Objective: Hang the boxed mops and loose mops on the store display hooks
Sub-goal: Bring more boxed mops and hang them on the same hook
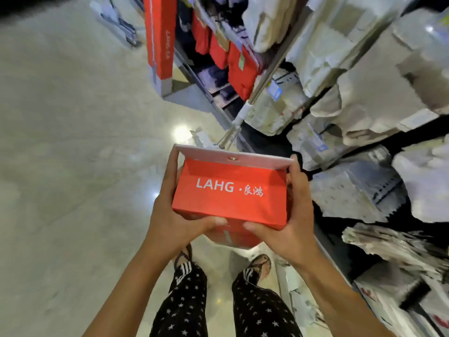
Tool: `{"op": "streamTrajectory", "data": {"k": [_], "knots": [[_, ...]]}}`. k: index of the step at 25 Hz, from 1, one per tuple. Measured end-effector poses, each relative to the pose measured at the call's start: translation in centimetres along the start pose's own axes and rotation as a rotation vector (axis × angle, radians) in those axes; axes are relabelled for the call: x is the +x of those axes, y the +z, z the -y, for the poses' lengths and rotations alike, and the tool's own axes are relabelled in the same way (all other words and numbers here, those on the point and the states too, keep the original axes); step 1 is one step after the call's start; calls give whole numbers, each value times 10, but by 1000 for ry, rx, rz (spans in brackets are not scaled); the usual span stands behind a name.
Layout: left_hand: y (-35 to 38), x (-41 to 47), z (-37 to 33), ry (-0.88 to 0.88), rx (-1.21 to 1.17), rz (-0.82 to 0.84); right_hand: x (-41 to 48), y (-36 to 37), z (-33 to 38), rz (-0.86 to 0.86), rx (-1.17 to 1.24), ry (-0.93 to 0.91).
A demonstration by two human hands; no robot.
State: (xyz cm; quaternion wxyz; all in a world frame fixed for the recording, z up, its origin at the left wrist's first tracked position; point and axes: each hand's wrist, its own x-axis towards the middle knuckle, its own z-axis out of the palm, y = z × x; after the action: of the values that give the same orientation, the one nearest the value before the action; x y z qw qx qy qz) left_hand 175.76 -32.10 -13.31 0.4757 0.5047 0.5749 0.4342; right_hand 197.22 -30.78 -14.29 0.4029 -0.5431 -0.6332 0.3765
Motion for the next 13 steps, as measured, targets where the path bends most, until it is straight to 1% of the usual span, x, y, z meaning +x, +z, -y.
{"op": "streamTrajectory", "data": {"k": [4, 6, 9, 13], "knots": [[-102, -35, -35, 18, -43, -228, 25, 68, 91, 205, -20, -132], [-151, -51, -45, 17, -28, -300, 33, 103, 128, 298, -24, -176], [-226, -74, -53, -3, -6, -373, 36, 162, 177, 386, -16, -231], [-316, -110, -61, -19, 47, -507, 31, 244, 233, 471, 64, -233]]}}
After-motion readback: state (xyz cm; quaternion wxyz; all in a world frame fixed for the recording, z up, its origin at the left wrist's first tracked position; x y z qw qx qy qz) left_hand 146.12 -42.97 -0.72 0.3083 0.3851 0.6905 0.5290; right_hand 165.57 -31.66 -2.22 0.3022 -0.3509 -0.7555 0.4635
